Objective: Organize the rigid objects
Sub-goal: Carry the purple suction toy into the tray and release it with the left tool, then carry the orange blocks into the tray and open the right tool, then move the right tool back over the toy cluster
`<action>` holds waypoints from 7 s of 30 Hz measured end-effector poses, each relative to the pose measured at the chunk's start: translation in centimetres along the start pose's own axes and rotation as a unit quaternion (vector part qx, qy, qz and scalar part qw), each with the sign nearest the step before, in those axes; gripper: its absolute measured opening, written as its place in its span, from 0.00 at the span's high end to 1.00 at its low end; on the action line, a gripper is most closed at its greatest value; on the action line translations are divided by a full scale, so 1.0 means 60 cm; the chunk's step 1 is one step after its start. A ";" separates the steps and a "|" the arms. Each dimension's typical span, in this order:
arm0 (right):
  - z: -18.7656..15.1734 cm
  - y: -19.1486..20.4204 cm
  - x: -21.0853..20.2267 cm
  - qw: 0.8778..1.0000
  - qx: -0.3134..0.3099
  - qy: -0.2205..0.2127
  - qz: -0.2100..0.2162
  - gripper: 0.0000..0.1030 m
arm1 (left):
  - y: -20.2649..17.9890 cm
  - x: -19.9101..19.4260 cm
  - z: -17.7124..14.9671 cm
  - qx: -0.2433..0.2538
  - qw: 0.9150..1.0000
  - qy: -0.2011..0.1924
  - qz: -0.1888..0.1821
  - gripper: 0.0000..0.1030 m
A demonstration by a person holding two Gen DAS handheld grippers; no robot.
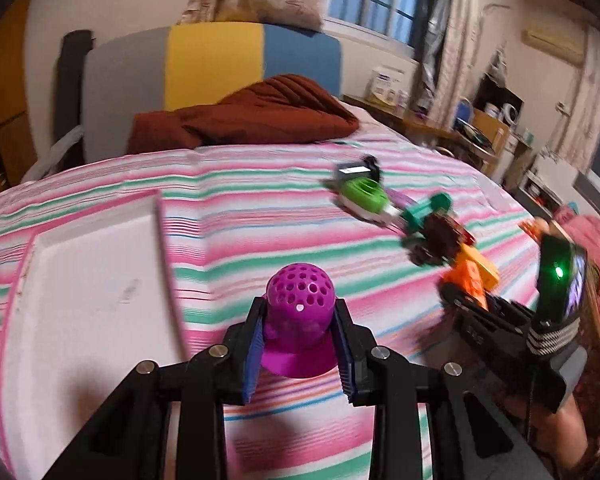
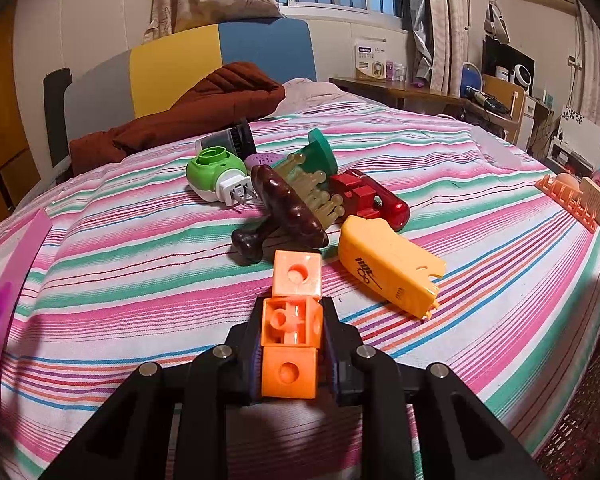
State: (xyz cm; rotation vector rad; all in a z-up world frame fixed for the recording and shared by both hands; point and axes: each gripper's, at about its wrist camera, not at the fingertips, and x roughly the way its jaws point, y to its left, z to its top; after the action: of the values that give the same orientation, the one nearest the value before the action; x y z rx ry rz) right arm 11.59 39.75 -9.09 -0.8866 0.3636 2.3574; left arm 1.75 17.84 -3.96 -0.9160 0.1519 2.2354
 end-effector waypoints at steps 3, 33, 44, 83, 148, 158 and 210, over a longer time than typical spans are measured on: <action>0.001 0.000 0.001 1.000 -0.001 0.000 -0.001 0.78 | 0.044 -0.008 0.007 -0.025 0.999 -0.001 0.020 0.69; -0.001 0.013 0.000 1.000 -0.018 0.000 -0.022 0.78 | 0.355 0.095 0.076 -0.164 0.965 0.086 0.185 0.69; -0.001 0.017 0.001 0.999 -0.022 -0.003 -0.027 0.78 | 0.366 0.051 0.059 -0.207 0.962 0.034 0.173 0.27; 0.028 0.102 -0.039 0.995 -0.025 0.039 0.093 0.77 | 0.205 -0.094 -0.100 -0.148 0.982 0.006 0.121 0.05; 0.097 0.382 -0.061 0.946 -0.172 0.090 0.260 0.63 | 0.230 -0.144 -0.133 -0.161 0.974 -0.018 0.155 0.01; 0.063 0.294 -0.065 0.960 -0.151 0.094 0.217 0.63 | 0.199 -0.141 -0.128 -0.142 0.979 -0.014 0.146 0.00; 0.134 0.036 0.032 0.992 -0.054 0.085 0.080 0.57 | 0.076 -0.123 -0.096 -0.067 0.992 -0.015 0.104 0.00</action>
State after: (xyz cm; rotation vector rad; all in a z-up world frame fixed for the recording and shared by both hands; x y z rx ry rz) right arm 5.01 42.39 -4.32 -1.1526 0.3898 2.4743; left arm 5.75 8.22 -4.10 -0.9759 0.0885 2.4756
